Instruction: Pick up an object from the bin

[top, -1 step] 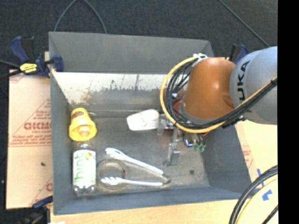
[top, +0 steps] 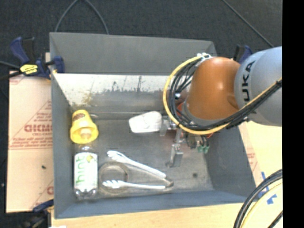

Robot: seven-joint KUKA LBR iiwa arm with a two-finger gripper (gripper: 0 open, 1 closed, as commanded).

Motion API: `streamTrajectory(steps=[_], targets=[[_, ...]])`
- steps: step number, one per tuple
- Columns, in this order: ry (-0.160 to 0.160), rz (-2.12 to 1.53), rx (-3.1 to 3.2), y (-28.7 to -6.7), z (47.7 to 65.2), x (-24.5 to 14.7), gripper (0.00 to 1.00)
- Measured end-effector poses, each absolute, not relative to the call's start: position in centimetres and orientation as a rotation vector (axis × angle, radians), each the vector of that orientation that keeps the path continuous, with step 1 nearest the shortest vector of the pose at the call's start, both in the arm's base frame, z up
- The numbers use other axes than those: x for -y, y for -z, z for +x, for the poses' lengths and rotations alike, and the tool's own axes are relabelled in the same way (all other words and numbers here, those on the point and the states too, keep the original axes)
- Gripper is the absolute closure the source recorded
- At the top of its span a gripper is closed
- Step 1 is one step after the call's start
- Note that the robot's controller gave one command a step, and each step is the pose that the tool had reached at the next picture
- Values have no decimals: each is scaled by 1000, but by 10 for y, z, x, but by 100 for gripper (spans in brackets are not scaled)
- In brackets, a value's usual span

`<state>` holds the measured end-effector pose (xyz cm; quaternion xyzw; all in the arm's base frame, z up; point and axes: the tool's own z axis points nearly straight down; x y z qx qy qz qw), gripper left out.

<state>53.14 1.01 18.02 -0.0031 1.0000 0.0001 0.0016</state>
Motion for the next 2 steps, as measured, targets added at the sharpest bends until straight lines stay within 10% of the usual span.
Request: streamTrajectory(steps=[1, 2], targets=[[-4, 135, -3142, -66, 537, -69, 0], [-1, 305, -3118, -139, 500, -51, 0]])
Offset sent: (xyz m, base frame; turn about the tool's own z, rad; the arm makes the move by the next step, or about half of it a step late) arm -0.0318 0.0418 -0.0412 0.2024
